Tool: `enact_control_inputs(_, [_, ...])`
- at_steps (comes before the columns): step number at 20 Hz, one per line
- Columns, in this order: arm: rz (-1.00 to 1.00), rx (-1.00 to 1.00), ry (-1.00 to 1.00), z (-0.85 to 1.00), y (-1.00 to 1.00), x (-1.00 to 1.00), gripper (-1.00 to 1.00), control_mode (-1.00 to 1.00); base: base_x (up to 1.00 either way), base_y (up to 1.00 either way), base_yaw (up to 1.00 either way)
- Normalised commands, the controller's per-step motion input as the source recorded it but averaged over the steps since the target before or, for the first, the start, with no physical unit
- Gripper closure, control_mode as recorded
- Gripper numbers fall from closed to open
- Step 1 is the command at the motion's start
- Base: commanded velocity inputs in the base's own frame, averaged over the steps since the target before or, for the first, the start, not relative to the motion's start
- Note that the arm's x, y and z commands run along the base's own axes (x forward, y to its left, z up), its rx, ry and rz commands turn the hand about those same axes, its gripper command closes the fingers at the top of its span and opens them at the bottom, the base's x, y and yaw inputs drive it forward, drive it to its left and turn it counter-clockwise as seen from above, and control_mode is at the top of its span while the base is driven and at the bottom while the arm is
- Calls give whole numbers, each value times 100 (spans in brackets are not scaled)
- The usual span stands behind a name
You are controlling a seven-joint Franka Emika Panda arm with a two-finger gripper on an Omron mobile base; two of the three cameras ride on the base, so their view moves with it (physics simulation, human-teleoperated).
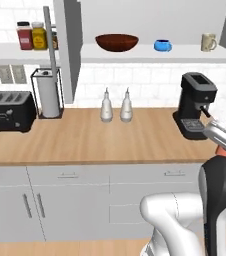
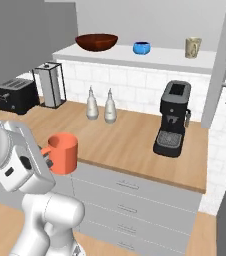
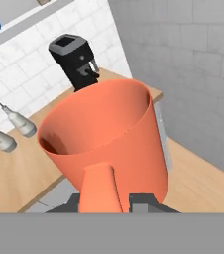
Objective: Gather all objects into one cabinet and sort the glasses and bowls to opposite sides.
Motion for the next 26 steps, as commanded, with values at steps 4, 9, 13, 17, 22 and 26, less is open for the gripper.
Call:
enact_control_inputs(4, [0, 0, 0, 0, 0, 0, 100, 100, 9, -17, 19])
enact_control_inputs(9, [0, 0, 0, 0, 0, 0, 100, 100, 20, -37, 9])
enact_control_inputs(13, [0, 0, 0, 0, 0, 0, 100, 100, 20, -36, 0])
enact_control_inputs(17, [0, 0, 0, 0, 0, 0, 100, 100, 25, -29, 0])
enact_control_inputs(22, [0, 0, 0, 0, 0, 0, 100, 100, 54, -50, -3])
enact_control_inputs(26, [0, 0, 0, 0, 0, 0, 100, 100, 35, -11, -3])
